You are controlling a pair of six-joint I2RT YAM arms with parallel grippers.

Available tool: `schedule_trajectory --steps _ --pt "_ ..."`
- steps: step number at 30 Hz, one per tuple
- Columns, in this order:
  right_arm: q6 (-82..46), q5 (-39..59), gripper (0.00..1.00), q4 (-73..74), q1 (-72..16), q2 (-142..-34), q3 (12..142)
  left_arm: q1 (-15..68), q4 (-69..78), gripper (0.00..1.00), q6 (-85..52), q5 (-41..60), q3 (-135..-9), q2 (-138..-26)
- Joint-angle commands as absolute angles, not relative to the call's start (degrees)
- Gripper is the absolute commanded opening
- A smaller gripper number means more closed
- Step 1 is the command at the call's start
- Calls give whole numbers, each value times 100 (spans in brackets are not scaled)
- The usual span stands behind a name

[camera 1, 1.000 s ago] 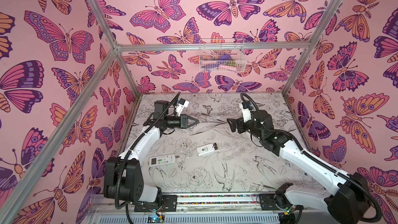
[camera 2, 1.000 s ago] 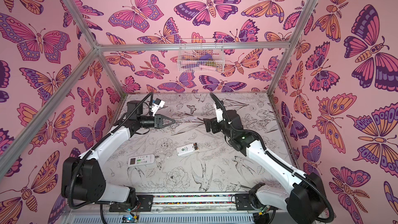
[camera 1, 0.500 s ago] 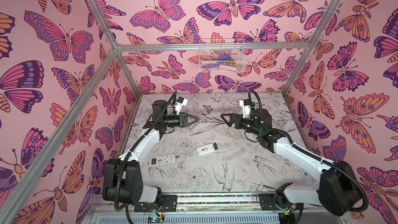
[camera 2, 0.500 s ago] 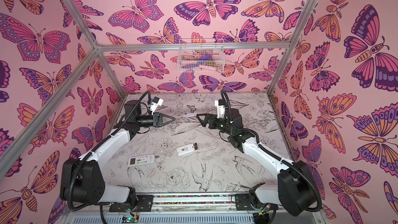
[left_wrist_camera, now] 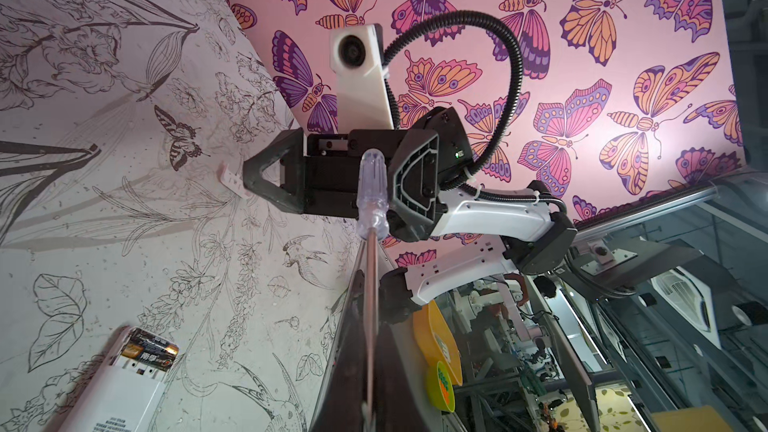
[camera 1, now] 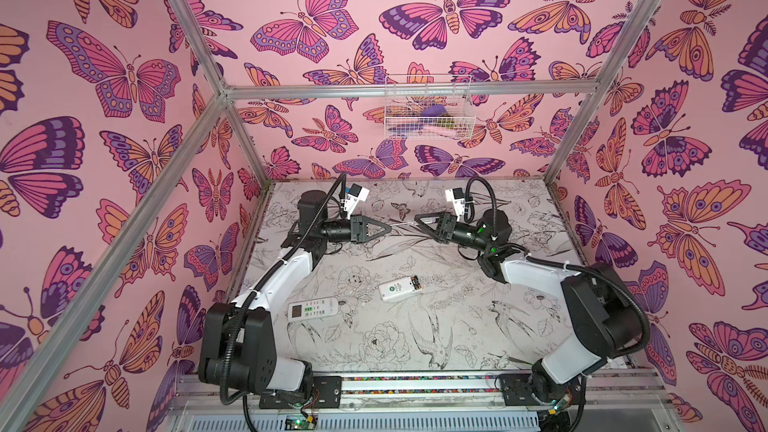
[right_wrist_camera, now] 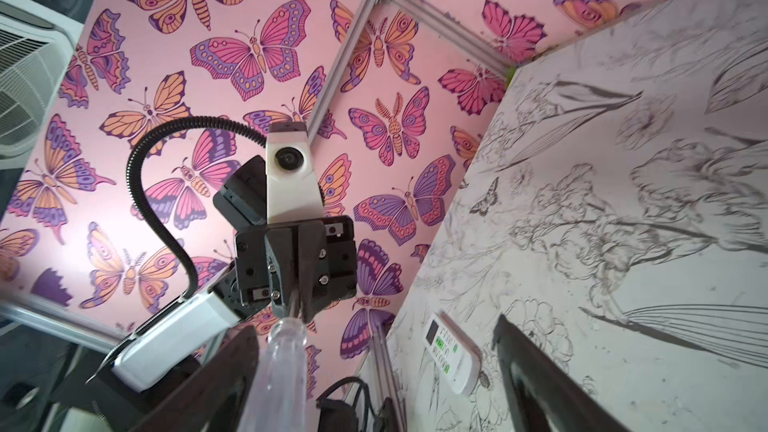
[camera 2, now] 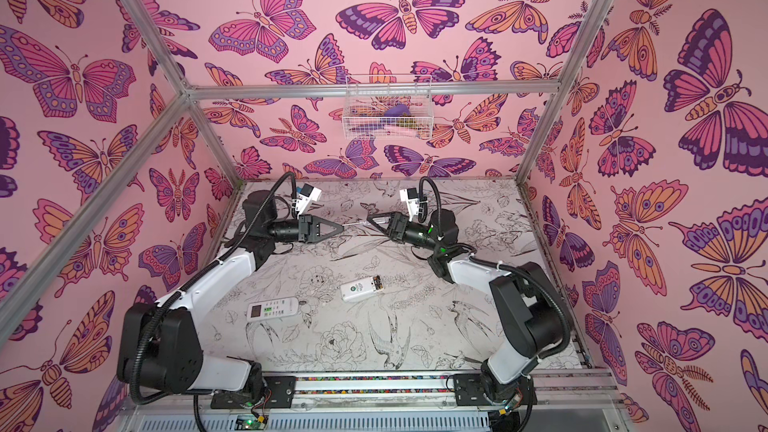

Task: Unload the batteries from the remote control
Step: 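Raise the screwdriver with the left gripper while the right gripper regrasps its handle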

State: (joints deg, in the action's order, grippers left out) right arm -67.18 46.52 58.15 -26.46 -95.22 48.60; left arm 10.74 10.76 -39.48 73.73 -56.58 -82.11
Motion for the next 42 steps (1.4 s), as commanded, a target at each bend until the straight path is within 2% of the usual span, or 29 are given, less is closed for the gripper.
schedule_trajectory --steps 1,5,9,14,27,29,34,42 --pt "-7350 5237 80 6771 -2749 -9703 5264 1093 1358 0 -4028 7635 -5715 -8312" --pt "-7221 5341 76 6786 -2819 -9679 5289 1068 1383 0 -4022 7551 -5679 -8348" --pt "-7137 5526 64 6616 -2880 -9667 5342 1022 1386 0 -4052 7551 -5702 -8424" --pt "-6952 5636 61 6442 -2953 -9641 5298 1116 1387 0 -3938 7665 -5684 -8461" --pt "-6989 5752 25 6453 -2970 -9587 5283 1102 1354 0 -3823 7685 -5630 -8376" --pt "-6918 5718 27 6344 -2962 -9533 5267 1105 1338 0 -3823 7698 -5633 -8357" --pt "-6338 5454 40 5643 -2945 -9301 5186 1117 1316 0 -3841 7700 -5581 -8322" --pt "-6342 5232 36 5692 -2945 -9452 5194 1135 1318 0 -3871 7704 -5539 -8266"
